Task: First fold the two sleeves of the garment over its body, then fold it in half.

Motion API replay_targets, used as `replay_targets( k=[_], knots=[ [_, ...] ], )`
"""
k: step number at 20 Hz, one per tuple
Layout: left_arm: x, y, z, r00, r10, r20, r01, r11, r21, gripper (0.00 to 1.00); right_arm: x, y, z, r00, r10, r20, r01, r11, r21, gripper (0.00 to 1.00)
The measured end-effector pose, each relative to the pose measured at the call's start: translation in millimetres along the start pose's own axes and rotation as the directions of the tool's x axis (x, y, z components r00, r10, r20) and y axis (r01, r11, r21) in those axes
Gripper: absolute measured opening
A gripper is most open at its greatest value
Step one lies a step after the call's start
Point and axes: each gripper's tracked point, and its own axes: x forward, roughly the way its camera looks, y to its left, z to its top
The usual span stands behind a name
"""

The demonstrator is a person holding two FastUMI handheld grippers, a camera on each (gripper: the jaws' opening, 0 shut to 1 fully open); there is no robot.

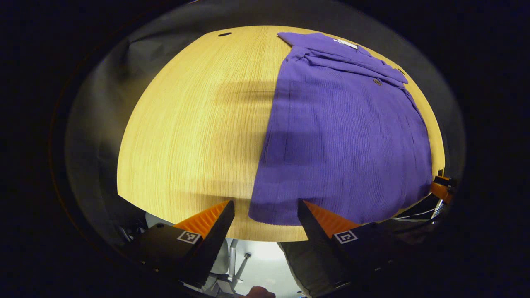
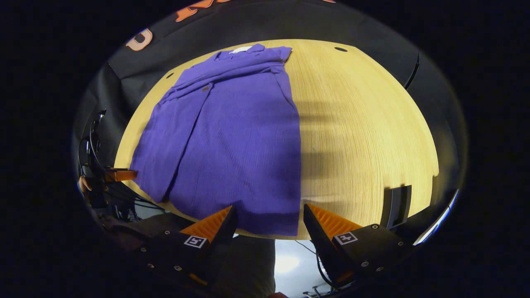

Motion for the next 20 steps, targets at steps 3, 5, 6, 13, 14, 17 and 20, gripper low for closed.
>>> replay_targets(
  k=[3,5,6,13,14,17,20],
  knots=[
    [-4,0,-5,1.0,-0.015,-0.025,0.016,0.999,0.029,0.98,4,2,-9,0.999,-0.001,-0.033,0.001,1.0,-0.008,0.96],
    [-4,-4,-6,0.999,-0.02,-0.043,0.022,0.998,0.056,0.98,6,1,-16,0.998,-0.009,-0.059,0.009,1.0,-0.005,0.96],
    [-3,-6,-6,0.999,-0.023,-0.049,0.026,0.998,0.061,0.98,6,-1,-18,0.998,-0.018,-0.068,0.018,1.0,0.002,0.96],
    [2,-18,3,0.989,-0.031,-0.144,0.047,0.993,0.111,0.78,11,-11,-19,0.988,-0.092,-0.122,0.092,0.996,-0.003,0.88],
    [4,-21,7,0.986,-0.04,-0.159,0.058,0.993,0.106,0.66,11,-10,-16,0.988,-0.09,-0.123,0.091,0.996,-0.004,0.74],
    [8,-27,15,0.974,-0.066,-0.218,0.081,0.995,0.06,0.24,17,3,-10,0.99,-0.06,-0.131,0.065,0.997,0.036,0.34],
    [15,-29,21,0.963,-0.085,-0.255,0.094,0.995,0.025,0.17,16,11,-4,0.988,-0.036,-0.149,0.047,0.997,0.068,0.11]
  ],
)
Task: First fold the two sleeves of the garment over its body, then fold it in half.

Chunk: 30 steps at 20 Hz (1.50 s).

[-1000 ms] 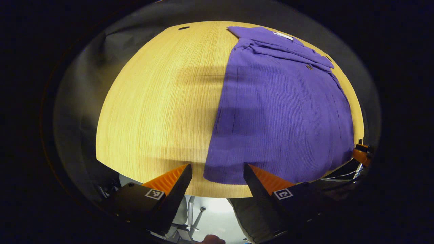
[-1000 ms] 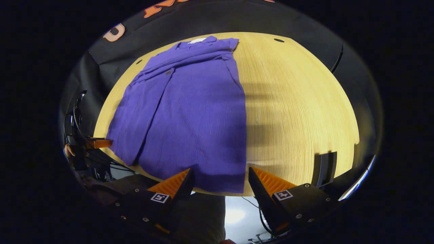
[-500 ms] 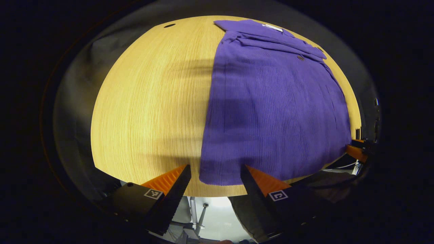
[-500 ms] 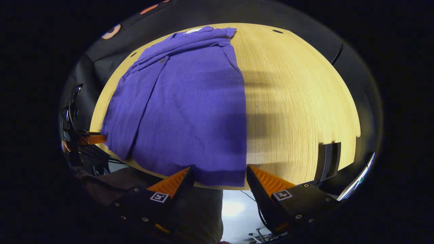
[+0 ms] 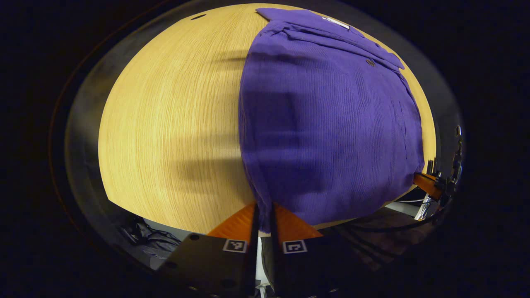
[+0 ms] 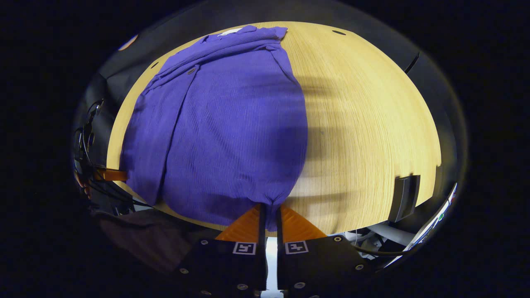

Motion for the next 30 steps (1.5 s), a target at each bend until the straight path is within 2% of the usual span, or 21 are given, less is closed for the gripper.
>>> replay_targets(
  k=[1,8,13,18,24,30],
  knots=[
    [-12,2,-11,1.0,-0.016,-0.002,0.016,1.0,-0.003,0.11,-3,5,3,1.0,0.016,0.006,-0.016,1.0,0.016,0.1],
    [-50,-2,22,0.997,-0.064,0.038,0.064,0.998,0.009,0.1,-40,21,30,0.996,0.071,0.055,-0.076,0.992,0.1,0.08],
    [-92,-20,55,0.986,-0.123,0.109,0.119,0.992,0.047,0.11,-76,27,78,0.984,0.112,0.142,-0.124,0.989,0.081,0.08],
    [-122,-27,102,0.979,-0.095,0.178,0.076,0.991,0.114,0.11,-101,41,128,0.957,0.198,0.21,-0.217,0.974,0.068,0.08],
    [-160,-37,160,0.967,-0.054,0.247,0.007,0.982,0.188,0.11,-122,52,191,0.927,0.267,0.262,-0.27,0.962,-0.023,0.08],
    [-186,-40,231,0.967,-0.048,0.249,-0.017,0.968,0.252,0.11,-130,33,254,0.932,0.22,0.289,-0.213,0.976,-0.053,0.07]
  ],
)
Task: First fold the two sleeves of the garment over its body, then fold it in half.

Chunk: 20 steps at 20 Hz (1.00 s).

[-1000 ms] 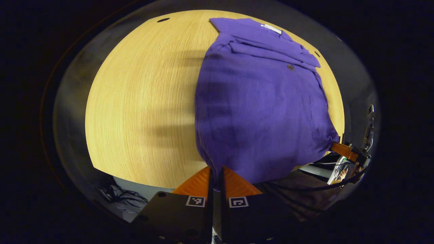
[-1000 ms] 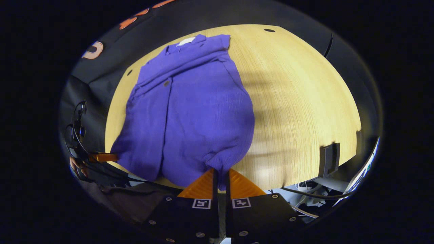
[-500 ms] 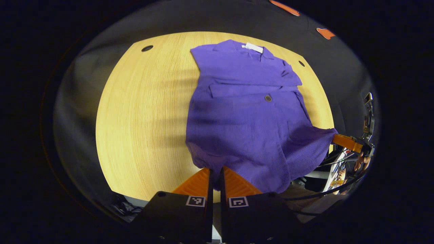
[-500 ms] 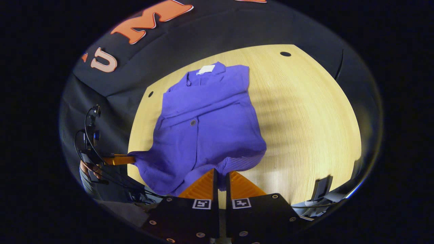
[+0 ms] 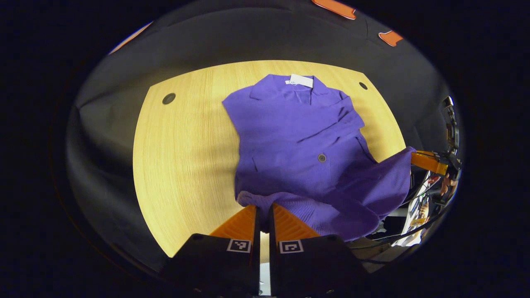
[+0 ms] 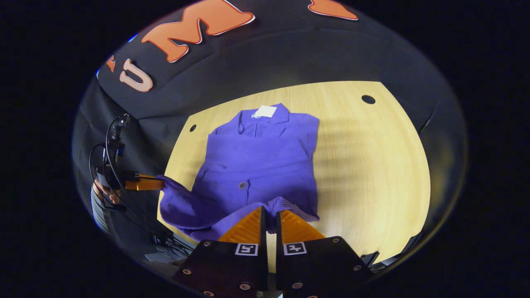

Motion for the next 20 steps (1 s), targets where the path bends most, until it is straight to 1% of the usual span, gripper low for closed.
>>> replay_targets(
  k=[2,5,9,12,15,17,20],
  knots=[
    [6,11,30,1.0,0.007,-0.006,-0.007,0.999,0.032,0.11,6,-10,15,0.999,-0.042,-0.008,0.042,0.999,0.01,0.08],
    [15,25,73,1.0,0.018,-0.008,-0.017,0.997,0.074,0.11,17,-21,39,0.997,-0.078,-0.015,0.079,0.997,0.024,0.08],
    [27,32,128,1.0,0.013,0.009,-0.014,0.993,0.12,0.11,35,-34,67,0.991,-0.13,-0.039,0.132,0.991,0.029,0.07],
    [35,30,160,0.999,-0.023,0.025,0.02,0.994,0.109,0.11,50,-39,89,0.989,-0.138,-0.049,0.14,0.989,0.041,0.08],
    [47,36,189,0.998,-0.041,0.055,0.037,0.997,0.074,0.11,67,-43,114,0.99,-0.132,-0.051,0.136,0.988,0.067,0.08],
    [54,39,207,0.994,-0.058,0.094,0.055,0.998,0.039,0.11,79,-44,129,0.991,-0.122,-0.047,0.126,0.989,0.083,0.08],
    [60,49,230,0.99,-0.032,0.134,0.032,0.999,-0.001,0.11,96,-44,154,0.995,-0.095,-0.037,0.099,0.987,0.126,0.07]
  ],
)
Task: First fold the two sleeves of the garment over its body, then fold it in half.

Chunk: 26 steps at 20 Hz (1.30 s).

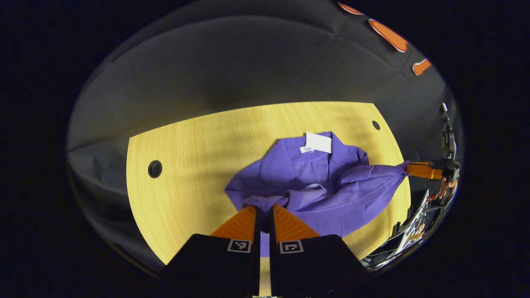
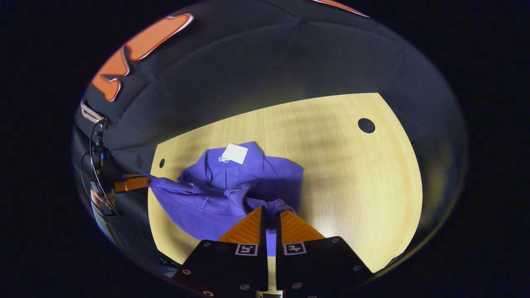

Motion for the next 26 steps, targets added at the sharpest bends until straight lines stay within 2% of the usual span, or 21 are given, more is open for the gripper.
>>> replay_targets(
  k=[3,5,8,11,12,14,16,17,19,20,22,23,24,26],
  knots=[
    [7,7,24,0.998,0.033,0.049,-0.031,0.999,-0.04,0.11,19,4,23,1.0,0.018,0.015,-0.019,0.998,0.054,0.08],
    [16,15,34,0.994,0.075,0.08,-0.069,0.995,-0.073,0.11,30,3,42,0.999,0.025,0.04,-0.03,0.991,0.132,0.09],
    [22,33,47,0.979,0.146,0.142,-0.12,0.976,-0.182,0.16,39,5,66,0.991,0.049,0.123,-0.074,0.975,0.211,0.21],
    [22,47,51,0.961,0.173,0.214,-0.099,0.943,-0.319,0.19,25,8,82,0.974,0.08,0.211,-0.129,0.964,0.233,0.26],
    [23,50,50,0.958,0.178,0.224,-0.096,0.938,-0.334,0.23,19,8,86,0.967,0.086,0.241,-0.142,0.963,0.228,0.3],
    [28,45,52,0.957,0.182,0.227,-0.104,0.943,-0.317,0.25,16,-2,88,0.964,0.056,0.261,-0.117,0.968,0.221,0.39],
    [15,56,68,0.927,0.24,0.29,-0.161,0.949,-0.27,0.3,5,1,87,0.958,0.059,0.281,-0.121,0.971,0.206,0.44],
    [3,59,75,0.905,0.271,0.327,-0.194,0.949,-0.25,0.36,-4,4,86,0.95,0.068,0.303,-0.131,0.972,0.192,0.44],
    [-16,54,81,0.872,0.305,0.383,-0.236,0.947,-0.218,0.63,-22,6,82,0.936,0.063,0.346,-0.122,0.981,0.149,0.49],
    [-27,47,80,0.855,0.316,0.411,-0.25,0.946,-0.207,0.77,-30,8,80,0.928,0.055,0.367,-0.107,0.987,0.123,0.56],
    [-47,27,77,0.814,0.313,0.489,-0.258,0.949,-0.178,0.78,-50,18,75,0.909,0.057,0.412,-0.091,0.994,0.063,0.65],
    [-60,18,73,0.797,0.298,0.525,-0.251,0.954,-0.161,0.78,-62,23,71,0.898,0.058,0.436,-0.081,0.996,0.034,0.57],
    [-74,6,69,0.774,0.286,0.564,-0.251,0.958,-0.141,0.83,-71,28,68,0.886,0.059,0.46,-0.07,0.998,0.006,0.77],
    [-102,-18,56,0.729,0.265,0.631,-0.268,0.959,-0.093,0.87,-90,35,67,0.859,0.052,0.509,-0.045,0.999,-0.026,0.88]
  ],
)
